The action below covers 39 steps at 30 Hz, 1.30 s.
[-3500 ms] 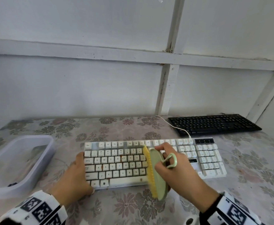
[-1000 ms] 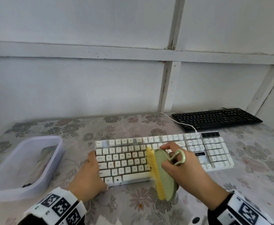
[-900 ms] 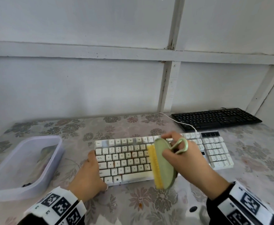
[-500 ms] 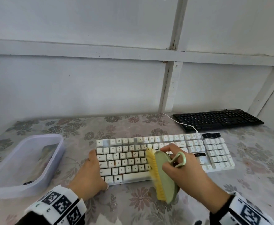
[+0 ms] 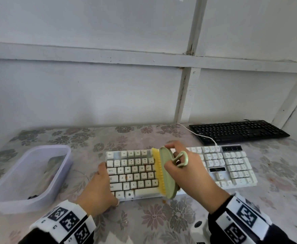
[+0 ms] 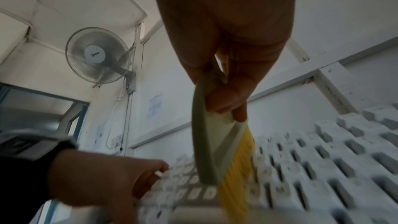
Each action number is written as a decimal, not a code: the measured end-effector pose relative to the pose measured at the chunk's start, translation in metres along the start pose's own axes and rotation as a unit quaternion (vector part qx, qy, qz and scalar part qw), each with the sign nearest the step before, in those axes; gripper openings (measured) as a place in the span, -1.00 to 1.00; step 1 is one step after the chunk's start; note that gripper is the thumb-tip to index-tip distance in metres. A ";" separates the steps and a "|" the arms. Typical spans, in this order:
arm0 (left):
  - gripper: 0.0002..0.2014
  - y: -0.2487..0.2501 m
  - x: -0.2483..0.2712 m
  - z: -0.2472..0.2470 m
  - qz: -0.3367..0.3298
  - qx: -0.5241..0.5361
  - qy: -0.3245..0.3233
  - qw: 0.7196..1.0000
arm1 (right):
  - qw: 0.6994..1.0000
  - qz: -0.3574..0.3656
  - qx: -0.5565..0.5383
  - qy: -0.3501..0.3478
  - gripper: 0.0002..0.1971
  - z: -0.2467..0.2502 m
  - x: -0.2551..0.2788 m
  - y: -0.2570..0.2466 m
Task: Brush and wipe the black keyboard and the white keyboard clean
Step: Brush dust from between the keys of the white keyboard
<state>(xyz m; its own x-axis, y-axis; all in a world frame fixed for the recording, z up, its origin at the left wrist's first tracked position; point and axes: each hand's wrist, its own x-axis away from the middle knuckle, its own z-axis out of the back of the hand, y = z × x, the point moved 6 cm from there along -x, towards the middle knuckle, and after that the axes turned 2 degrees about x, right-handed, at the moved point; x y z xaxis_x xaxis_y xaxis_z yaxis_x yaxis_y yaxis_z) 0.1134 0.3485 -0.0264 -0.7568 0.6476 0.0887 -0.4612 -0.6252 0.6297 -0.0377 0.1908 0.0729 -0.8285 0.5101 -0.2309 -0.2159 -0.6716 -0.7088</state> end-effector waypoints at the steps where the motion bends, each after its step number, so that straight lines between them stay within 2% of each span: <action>1: -0.04 0.000 0.000 0.000 0.001 0.000 0.000 1.000 | 1.000 -0.002 0.004 -0.014 -0.74 -0.004 0.005 0.003; 6: -0.05 0.001 0.001 0.001 -0.003 0.000 0.001 1.000 | 0.996 -0.045 0.005 -0.071 -0.76 -0.008 0.022 0.011; 14: -0.02 0.002 0.002 0.001 -0.002 -0.008 0.004 1.000 | 0.998 -0.010 -0.033 0.046 -0.69 0.022 -0.009 -0.012; 19: -0.03 0.001 0.001 0.000 0.000 -0.010 0.004 1.000 | 0.999 -0.019 0.016 -0.024 -0.75 0.002 0.006 0.002; 23: -0.02 0.000 0.000 0.000 -0.003 -0.015 0.006 1.000 | 0.996 -0.053 0.019 -0.069 -0.78 0.009 0.011 0.003; 27: -0.03 0.000 0.000 0.000 0.001 -0.017 0.008 1.000 | 1.000 -0.024 -0.014 -0.009 -0.72 0.020 -0.006 -0.009; 30: -0.03 0.001 0.000 0.000 0.001 -0.013 0.006 1.000 | 1.000 -0.010 -0.014 0.021 -0.77 0.013 -0.007 -0.010; 35: -0.02 -0.001 -0.001 -0.001 -0.003 -0.013 0.004 1.000 | 0.998 -0.018 0.008 -0.054 -0.76 -0.006 0.015 0.001; 39: -0.02 -0.003 -0.002 0.000 0.002 -0.020 0.006 1.000 | 0.994 -0.051 -0.014 -0.091 -0.78 0.004 0.014 -0.002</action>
<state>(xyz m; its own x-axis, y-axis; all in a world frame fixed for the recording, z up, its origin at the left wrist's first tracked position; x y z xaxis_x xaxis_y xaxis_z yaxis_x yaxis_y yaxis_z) 0.1164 0.3485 -0.0285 -0.7641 0.6400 0.0813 -0.4759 -0.6442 0.5987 -0.0511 0.1973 0.0735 -0.8835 0.4671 -0.0344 -0.2913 -0.6055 -0.7406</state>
